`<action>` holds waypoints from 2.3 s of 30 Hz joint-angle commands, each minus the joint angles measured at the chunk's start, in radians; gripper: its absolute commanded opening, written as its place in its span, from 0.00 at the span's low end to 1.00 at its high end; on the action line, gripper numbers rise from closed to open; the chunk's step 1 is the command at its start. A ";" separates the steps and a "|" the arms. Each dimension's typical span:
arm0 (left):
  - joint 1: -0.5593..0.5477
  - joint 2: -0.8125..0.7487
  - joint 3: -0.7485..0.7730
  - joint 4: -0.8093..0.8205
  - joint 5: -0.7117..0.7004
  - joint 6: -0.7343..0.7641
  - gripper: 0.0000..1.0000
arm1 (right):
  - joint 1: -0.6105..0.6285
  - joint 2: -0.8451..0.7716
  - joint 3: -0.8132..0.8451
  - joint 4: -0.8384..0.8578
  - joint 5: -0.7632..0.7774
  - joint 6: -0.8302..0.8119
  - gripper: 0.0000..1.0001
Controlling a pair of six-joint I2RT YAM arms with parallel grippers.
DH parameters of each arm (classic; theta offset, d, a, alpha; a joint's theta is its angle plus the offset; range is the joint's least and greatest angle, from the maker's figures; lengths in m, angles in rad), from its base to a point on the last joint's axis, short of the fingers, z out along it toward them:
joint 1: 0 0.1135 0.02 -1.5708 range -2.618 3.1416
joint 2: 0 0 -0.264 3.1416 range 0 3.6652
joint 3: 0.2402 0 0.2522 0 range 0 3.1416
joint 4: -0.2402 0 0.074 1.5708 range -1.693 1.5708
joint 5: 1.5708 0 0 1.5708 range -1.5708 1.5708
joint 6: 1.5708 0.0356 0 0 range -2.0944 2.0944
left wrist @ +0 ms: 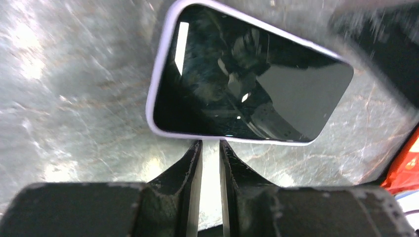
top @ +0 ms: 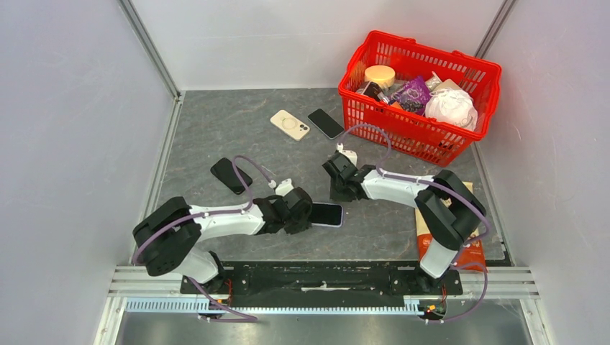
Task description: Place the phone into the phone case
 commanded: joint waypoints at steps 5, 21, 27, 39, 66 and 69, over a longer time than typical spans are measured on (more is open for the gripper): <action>0.190 0.052 0.014 -0.019 -0.007 0.144 0.25 | 0.128 -0.124 -0.150 -0.030 -0.041 0.100 0.28; 0.239 0.108 0.085 0.001 0.140 0.253 0.26 | 0.180 -0.376 -0.283 -0.041 -0.036 0.200 0.46; 0.230 0.005 0.035 -0.032 0.180 0.305 0.34 | 0.203 -0.389 -0.301 0.056 -0.155 0.218 0.48; 0.138 -0.013 0.034 -0.078 0.240 0.372 0.42 | 0.276 -0.264 -0.279 0.039 -0.114 0.251 0.43; 0.024 0.125 0.067 -0.207 0.154 0.377 0.36 | 0.456 0.044 -0.311 0.076 -0.018 0.367 0.17; 0.031 0.116 0.094 -0.230 0.122 0.391 0.36 | 0.410 -0.082 -0.341 0.072 -0.011 0.346 0.24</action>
